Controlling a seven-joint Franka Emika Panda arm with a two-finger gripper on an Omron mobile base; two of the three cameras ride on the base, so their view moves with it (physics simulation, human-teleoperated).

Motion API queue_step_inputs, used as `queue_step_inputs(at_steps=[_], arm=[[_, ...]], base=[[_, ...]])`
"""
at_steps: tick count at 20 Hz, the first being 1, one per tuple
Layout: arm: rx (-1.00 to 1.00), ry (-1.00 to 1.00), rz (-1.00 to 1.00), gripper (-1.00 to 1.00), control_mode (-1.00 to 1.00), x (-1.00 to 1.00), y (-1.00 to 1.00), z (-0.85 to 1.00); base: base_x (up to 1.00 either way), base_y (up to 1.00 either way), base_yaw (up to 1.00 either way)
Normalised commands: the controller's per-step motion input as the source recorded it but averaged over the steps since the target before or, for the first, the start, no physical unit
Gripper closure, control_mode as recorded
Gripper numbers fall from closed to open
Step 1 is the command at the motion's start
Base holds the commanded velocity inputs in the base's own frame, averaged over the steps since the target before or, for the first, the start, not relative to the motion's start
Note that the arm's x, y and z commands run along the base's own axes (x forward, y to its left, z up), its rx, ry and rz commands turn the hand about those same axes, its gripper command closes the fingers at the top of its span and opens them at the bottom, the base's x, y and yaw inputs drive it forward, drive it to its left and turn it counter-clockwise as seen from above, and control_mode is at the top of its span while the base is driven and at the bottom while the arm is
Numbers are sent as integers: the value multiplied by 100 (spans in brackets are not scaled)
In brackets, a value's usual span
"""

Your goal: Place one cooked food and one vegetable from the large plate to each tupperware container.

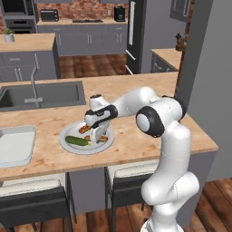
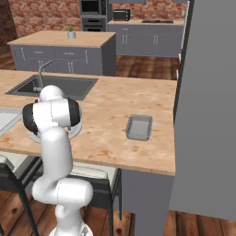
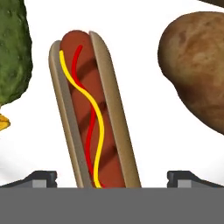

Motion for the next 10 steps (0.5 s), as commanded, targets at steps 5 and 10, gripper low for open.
queue_step_inputs(at_steps=[5, 10], arm=[[0, 0, 1, -100, -100, 8, 0, -32], [0, 0, 1, 100, -100, 1, 0, -8]], base=[[0, 0, 0], [0, 0, 0]])
